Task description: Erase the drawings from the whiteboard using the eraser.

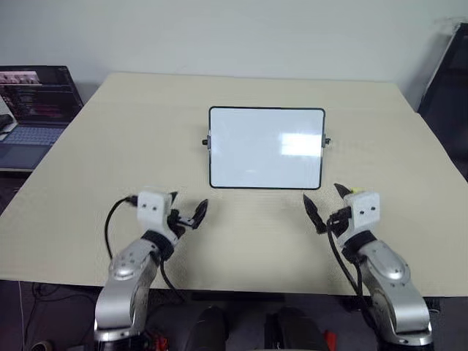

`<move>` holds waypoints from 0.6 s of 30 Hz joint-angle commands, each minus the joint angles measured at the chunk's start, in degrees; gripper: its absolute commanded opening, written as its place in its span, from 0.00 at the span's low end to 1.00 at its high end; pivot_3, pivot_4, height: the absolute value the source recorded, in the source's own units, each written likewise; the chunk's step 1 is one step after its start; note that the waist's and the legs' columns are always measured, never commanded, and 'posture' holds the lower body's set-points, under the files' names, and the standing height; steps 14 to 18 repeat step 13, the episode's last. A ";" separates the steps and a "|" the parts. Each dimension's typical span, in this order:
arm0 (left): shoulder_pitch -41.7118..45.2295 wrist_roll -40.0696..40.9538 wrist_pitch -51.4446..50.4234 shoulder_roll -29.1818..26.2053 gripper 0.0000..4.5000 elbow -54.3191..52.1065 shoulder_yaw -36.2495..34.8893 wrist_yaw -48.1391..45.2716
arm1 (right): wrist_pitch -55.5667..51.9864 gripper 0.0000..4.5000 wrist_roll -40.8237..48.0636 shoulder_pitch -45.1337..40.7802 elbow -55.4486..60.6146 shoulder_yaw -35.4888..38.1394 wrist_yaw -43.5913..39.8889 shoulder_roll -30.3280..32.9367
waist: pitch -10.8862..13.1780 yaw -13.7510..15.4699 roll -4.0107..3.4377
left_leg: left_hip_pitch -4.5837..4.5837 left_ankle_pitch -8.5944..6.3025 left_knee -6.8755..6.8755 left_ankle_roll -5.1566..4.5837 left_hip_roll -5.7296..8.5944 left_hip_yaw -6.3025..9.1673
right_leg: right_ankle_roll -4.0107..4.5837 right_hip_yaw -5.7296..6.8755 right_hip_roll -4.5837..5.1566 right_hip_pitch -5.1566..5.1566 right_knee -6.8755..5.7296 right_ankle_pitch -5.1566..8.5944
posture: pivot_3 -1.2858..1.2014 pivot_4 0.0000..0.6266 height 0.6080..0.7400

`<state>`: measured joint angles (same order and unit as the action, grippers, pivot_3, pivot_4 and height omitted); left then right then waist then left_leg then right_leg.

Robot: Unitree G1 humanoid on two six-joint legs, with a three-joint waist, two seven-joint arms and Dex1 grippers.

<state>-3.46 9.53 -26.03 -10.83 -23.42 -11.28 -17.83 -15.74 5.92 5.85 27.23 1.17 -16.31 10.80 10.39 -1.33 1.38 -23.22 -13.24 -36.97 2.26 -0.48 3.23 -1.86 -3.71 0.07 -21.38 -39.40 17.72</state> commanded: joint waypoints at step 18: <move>-0.27 -6.92 7.51 2.75 1.00 0.77 1.28 12.04 | 6.85 0.99 4.85 5.71 0.06 2.40 -1.26 0.07 | -0.03 -0.50 0.02 | 0.28 0.00 0.12 0.00 -0.11 -0.26 | -0.03 -0.24 -0.12 0.18 0.12 0.05 | 0.52 0.24 1.00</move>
